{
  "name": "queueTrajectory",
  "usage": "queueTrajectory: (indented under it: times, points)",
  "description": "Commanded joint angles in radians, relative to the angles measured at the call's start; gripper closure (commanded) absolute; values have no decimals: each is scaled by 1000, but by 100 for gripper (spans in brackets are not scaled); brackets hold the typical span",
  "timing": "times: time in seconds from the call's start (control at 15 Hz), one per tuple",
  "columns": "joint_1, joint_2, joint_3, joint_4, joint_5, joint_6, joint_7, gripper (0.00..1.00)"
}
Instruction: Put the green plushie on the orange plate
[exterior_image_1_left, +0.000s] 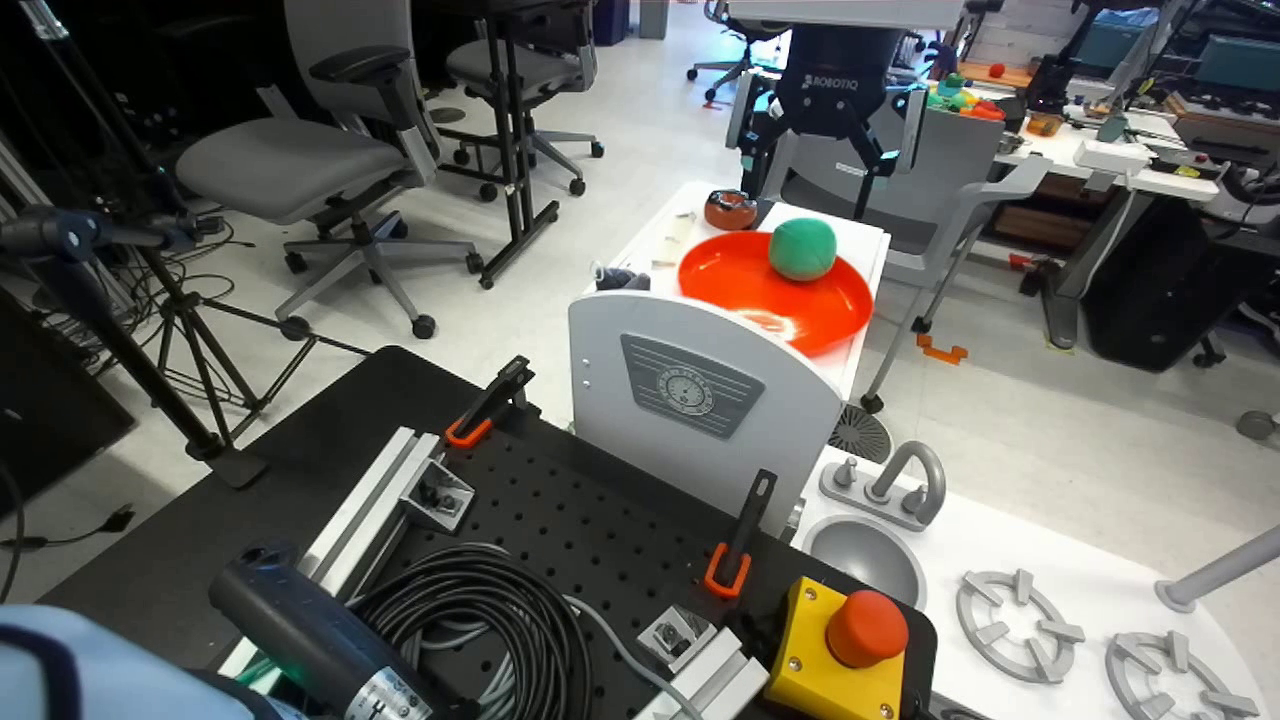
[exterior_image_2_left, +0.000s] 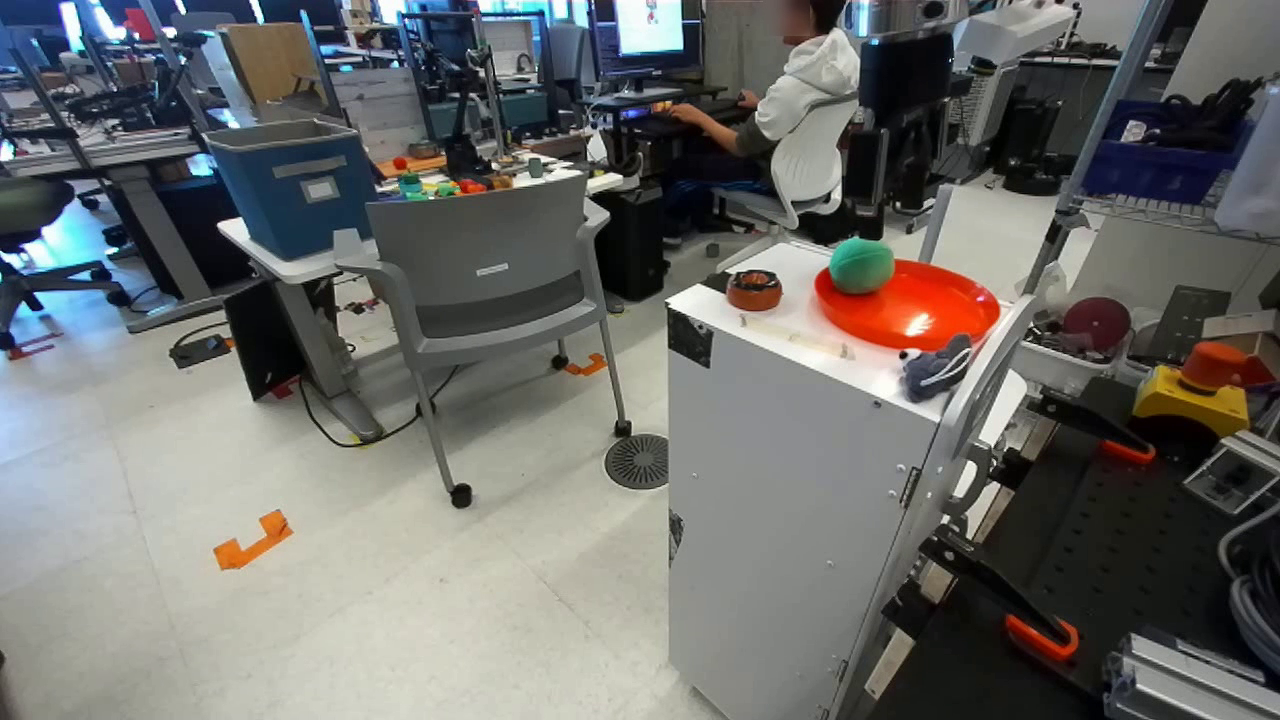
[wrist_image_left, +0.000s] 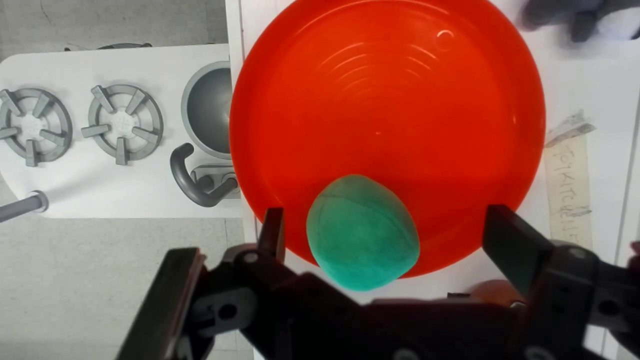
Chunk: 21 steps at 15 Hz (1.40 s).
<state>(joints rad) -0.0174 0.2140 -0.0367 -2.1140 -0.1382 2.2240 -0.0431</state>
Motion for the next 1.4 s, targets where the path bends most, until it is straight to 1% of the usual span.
queueTrajectory:
  times: [0.0,0.07,0.13,0.2,0.4,1.33]
  points:
    - [12,6,9,44,-13,-47,10,0]
    - [20,7,10,55,-27,-57,18,0]
    - [34,10,10,66,-64,-64,39,0]
    - [11,0,8,27,-22,-21,6,0]
    - [28,0,11,44,-47,-38,25,0]
    - [29,1,11,44,-50,-39,27,0]
